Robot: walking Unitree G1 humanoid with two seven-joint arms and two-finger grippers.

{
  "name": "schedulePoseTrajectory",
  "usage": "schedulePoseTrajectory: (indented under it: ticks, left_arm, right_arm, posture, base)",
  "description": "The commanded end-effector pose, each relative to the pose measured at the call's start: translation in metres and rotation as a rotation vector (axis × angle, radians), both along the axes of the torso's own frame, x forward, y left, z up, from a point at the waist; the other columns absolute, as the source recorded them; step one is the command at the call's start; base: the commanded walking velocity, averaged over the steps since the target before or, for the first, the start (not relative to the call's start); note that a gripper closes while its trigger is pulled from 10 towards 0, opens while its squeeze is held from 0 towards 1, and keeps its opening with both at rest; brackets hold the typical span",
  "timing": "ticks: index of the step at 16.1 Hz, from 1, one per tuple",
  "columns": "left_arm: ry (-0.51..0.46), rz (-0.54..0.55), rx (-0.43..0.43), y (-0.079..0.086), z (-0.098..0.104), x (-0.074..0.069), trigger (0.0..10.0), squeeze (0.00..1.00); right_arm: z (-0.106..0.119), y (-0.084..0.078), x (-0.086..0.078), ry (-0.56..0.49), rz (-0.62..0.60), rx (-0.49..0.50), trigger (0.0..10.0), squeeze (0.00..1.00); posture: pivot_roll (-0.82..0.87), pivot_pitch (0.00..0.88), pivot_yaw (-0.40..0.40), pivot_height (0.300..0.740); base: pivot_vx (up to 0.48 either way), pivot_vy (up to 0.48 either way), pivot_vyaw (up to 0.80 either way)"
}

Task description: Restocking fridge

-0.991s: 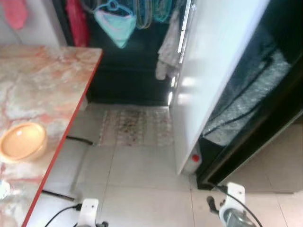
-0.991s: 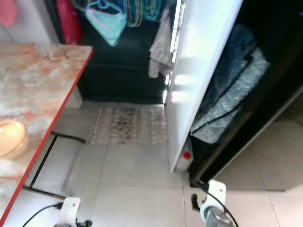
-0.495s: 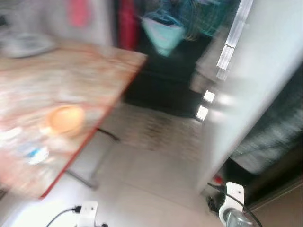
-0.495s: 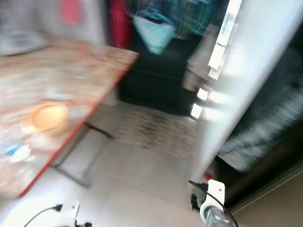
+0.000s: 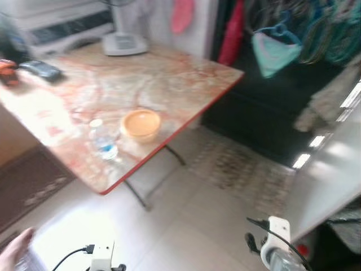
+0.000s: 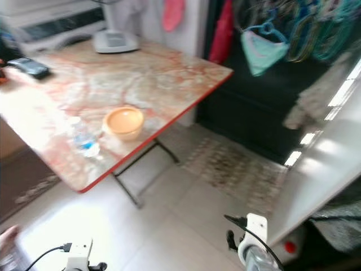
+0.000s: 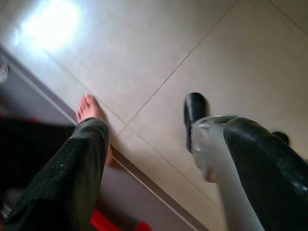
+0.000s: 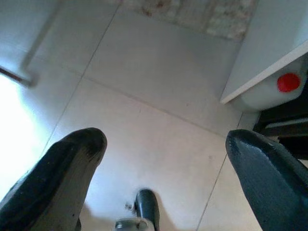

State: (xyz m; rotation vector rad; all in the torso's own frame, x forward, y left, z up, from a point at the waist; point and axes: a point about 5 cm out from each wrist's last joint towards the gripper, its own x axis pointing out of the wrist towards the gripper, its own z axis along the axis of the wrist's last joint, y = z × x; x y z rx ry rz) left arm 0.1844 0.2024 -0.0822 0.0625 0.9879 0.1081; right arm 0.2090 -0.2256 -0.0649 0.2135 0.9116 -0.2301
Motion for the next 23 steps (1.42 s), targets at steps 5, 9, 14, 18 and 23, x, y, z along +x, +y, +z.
schedulePoseTrajectory:
  ticks: [5, 9, 14, 18, 23]
  left_arm:
    - [-0.171, 0.172, 0.157, 0.006, 0.007, 0.002, 10.0, 0.00]
    - [-0.313, 0.278, 0.317, 0.011, 0.017, 0.000, 10.0, 0.00]
    - [-0.585, 0.636, 0.560, 0.082, 0.076, 0.039, 10.0, 0.00]
    - [-0.818, 0.654, 0.689, 0.094, 0.121, 0.069, 10.0, 0.00]
    - [-1.275, 0.607, 0.911, 0.104, 0.233, 0.122, 10.0, 0.00]
  right_arm:
    - [0.001, -0.005, -0.001, -0.005, -0.029, 0.002, 10.0, 0.00]
    - [-0.001, -0.006, -0.003, 0.001, -0.024, 0.001, 10.0, 0.00]
    - [-0.002, -0.006, -0.007, 0.007, -0.001, -0.001, 10.0, 0.00]
    - [-0.002, -0.006, -0.006, 0.003, -0.003, -0.006, 10.0, 0.00]
    - [0.000, -0.005, -0.002, -0.014, -0.011, -0.004, 10.0, 0.00]
  posture:
    - [-0.03, 0.044, -0.051, 0.740]
    - [0.01, 0.068, -0.055, 0.740]
    - [0.02, 0.091, -0.068, 0.740]
    - [0.00, 0.082, -0.066, 0.740]
    - [-0.02, 0.070, -0.056, 0.740]
  base:
    - [0.000, 0.000, 0.00]
    - [0.000, 0.000, 0.00]
    - [0.000, 0.000, 0.00]
    - [0.000, 0.000, 0.00]
    - [0.000, 0.000, 0.00]
